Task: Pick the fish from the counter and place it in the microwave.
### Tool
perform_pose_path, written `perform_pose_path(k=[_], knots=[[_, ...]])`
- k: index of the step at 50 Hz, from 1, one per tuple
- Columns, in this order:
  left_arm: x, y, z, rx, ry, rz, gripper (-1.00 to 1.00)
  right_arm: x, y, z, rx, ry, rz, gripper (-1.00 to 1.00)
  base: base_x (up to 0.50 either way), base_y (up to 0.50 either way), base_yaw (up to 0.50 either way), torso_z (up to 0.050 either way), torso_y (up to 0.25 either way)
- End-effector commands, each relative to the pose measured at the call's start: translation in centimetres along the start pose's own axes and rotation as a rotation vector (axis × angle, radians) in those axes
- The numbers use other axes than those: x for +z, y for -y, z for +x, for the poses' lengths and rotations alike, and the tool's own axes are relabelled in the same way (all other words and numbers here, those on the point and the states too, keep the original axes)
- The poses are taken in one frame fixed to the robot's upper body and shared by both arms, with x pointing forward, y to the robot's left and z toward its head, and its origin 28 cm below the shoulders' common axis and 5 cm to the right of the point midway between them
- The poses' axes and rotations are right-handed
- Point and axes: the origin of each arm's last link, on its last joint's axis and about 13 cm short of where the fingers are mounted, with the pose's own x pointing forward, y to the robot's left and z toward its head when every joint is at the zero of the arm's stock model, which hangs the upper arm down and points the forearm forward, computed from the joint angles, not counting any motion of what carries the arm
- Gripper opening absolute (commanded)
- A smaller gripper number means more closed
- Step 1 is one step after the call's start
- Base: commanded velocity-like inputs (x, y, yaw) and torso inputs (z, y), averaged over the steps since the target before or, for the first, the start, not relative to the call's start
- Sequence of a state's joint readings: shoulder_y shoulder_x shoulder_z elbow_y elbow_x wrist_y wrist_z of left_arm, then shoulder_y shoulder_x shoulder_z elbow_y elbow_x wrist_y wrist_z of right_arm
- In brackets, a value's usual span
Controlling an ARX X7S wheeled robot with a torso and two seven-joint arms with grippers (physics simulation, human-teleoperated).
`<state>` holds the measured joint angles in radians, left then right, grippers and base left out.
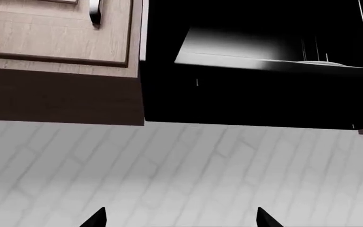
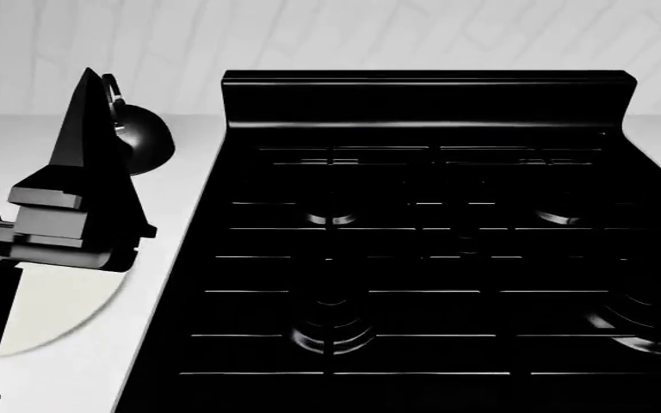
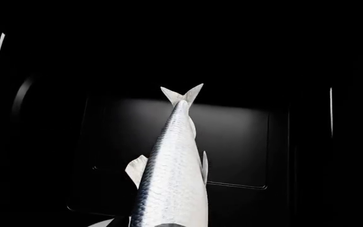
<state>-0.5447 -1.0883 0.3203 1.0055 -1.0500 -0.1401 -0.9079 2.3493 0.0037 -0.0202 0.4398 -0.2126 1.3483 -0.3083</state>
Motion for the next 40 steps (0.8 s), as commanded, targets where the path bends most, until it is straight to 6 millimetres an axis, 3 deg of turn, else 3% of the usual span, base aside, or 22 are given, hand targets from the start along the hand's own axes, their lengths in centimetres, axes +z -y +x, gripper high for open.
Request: perform_pose_path(k=[1,11,40], knots=[[-0.09,0.02,0.02,-0.001,-0.002,0.001,1.0,0.47,0.22,-0.31,-0.01,0.029,-0.02,-1.0,0.0,0.0,0.0,0.0,0.0],[-0.22,-0.12,-0.02,0.001,-0.003,-0.001,1.0,0.48,0.27,-0.26,-0.018,0.03,-0.031,-1.0,0.02,0.0,0.0,0.0,0.001],[-0.6,-0.16,-0.14,0.002,-0.011,-0.004,1.0,0.68,0.56,-0.54,-0.024,0.046,-0.048,-1.0,0.27,0.0,0.0,0.0,0.001]])
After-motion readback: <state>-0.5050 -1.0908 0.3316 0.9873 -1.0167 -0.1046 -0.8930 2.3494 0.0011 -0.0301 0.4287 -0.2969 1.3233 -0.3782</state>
